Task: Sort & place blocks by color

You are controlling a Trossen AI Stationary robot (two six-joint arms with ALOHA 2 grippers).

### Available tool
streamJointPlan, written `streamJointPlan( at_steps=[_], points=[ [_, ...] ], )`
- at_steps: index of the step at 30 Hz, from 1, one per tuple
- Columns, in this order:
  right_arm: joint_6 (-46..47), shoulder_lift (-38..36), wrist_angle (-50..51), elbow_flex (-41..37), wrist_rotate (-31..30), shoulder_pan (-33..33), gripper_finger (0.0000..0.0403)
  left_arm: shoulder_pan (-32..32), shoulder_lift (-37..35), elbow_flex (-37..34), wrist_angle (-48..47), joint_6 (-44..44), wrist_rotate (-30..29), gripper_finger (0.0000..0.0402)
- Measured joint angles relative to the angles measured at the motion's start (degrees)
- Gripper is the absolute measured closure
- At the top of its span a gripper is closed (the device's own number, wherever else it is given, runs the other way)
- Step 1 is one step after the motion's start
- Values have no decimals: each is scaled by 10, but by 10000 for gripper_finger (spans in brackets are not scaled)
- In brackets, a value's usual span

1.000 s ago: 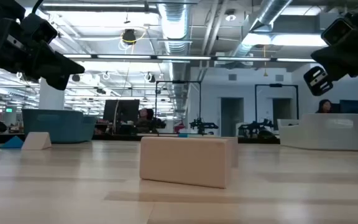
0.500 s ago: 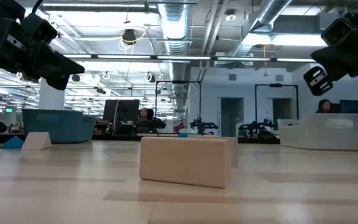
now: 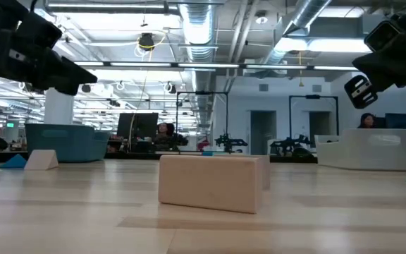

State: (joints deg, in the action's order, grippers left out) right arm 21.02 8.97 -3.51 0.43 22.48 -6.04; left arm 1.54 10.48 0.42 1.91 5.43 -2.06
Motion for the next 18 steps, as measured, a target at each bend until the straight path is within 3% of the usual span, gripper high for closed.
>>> streamJointPlan(
  at_steps=[5,8,15,18],
  points=[
    [8,0,-1,0,0,0,370,0,0,0,0,51,-6,401],
    [67,0,-10,7,1,0,370,0,0,0,14,48,-30,401],
    [90,0,-28,9,1,0,370,0,0,0,51,-53,-41,401],
    [92,0,-15,9,1,0,370,0,0,0,92,14,-70,401]
  ],
)
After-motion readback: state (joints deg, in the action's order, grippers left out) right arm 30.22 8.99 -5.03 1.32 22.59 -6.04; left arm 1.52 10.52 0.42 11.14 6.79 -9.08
